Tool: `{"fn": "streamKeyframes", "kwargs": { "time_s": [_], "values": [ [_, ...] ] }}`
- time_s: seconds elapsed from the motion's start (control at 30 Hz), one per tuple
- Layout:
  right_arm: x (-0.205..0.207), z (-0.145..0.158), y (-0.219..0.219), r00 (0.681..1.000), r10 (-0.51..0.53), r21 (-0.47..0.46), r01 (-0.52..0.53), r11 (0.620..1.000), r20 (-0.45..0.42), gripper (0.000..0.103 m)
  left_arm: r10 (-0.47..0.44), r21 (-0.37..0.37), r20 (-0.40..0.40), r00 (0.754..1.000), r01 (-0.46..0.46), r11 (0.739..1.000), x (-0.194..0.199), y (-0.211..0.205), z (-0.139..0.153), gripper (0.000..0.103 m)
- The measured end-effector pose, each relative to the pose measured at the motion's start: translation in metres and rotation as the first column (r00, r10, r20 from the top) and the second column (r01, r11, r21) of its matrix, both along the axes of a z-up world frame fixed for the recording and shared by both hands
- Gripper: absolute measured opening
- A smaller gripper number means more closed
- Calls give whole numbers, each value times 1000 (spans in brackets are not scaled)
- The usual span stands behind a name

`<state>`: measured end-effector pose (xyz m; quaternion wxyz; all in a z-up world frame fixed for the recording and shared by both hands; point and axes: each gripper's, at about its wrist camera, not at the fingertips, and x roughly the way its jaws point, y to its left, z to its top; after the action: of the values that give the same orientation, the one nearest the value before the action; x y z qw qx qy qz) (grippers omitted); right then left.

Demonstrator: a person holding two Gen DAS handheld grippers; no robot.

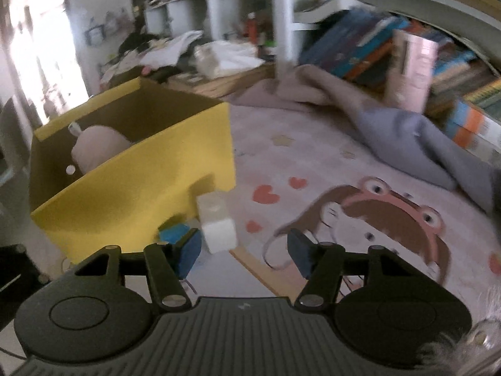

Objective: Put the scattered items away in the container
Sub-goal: 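Grasp the blue item with the left gripper while the right gripper grasps the white cube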

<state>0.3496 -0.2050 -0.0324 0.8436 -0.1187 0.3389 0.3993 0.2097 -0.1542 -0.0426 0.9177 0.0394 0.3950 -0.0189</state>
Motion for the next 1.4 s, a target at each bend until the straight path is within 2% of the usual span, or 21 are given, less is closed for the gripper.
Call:
{"fn": "streamKeyframes", "kwargs": {
  "time_s": [0.13,0.3,0.4,0.43,0.53,0.63,0.67,0.77,0.83,0.9,0.93,0.97,1.03,1.1,1.17,1.27,1.33,1.4],
  "values": [
    [10,-9,21,999,51,-6,-51,999,-4,56,59,-8,-22,998,-59,998,4,10,-3,85],
    [24,-22,32,997,63,-13,-64,998,-41,51,112,-23,-36,993,-113,993,8,18,-8,85],
    [31,-31,35,994,79,-4,-80,997,-75,37,120,-20,-36,992,-120,993,9,19,-8,85],
    [33,-34,35,991,92,6,-92,996,-95,26,120,-21,-33,992,-120,993,9,20,-8,85],
    [32,-33,29,990,99,25,-97,995,-100,24,114,-17,-20,993,-115,993,9,19,-5,85],
    [26,-23,13,995,62,49,-58,997,-83,23,112,-11,-20,993,-113,994,15,19,-6,83],
    [24,-19,7,997,45,56,-41,998,-67,23,126,-15,-14,992,-126,992,16,18,-6,79],
    [20,-9,-14,999,-16,68,18,998,-37,23,229,-89,22,973,-226,970,20,24,-3,78],
    [17,-3,-29,998,-56,77,58,995,-26,23,348,-140,43,937,-339,930,25,29,-3,78],
    [15,3,-45,996,-88,88,89,992,-16,23,467,-206,26,884,-452,868,31,35,-7,77],
    [13,5,-53,995,-102,96,102,990,-12,23,508,-227,16,861,-491,841,37,37,-10,73],
    [12,7,-60,994,-113,104,113,988,-9,23,530,-229,14,848,-513,827,43,37,-12,66],
    [7,9,-74,992,-125,118,126,985,-10,23,565,-222,9,825,-550,805,54,37,-19,61],
    [2,10,-85,992,-128,127,129,984,-17,23,611,-227,-19,791,-599,768,64,39,-27,61],
    [-4,11,-94,991,-128,131,130,983,-24,23,673,-211,-41,739,-664,717,70,40,-34,61],
    [-11,12,-105,990,-134,127,139,982,-40,23,756,-142,-15,655,-750,646,77,38,-39,58],
    [-15,11,-112,987,-147,122,153,981,-58,23,787,-117,-25,616,-784,610,84,36,-43,58],
    [-17,9,-119,983,-166,116,175,978,-79,23,804,-114,-33,594,-801,588,90,37,-46,58]
  ]
}}
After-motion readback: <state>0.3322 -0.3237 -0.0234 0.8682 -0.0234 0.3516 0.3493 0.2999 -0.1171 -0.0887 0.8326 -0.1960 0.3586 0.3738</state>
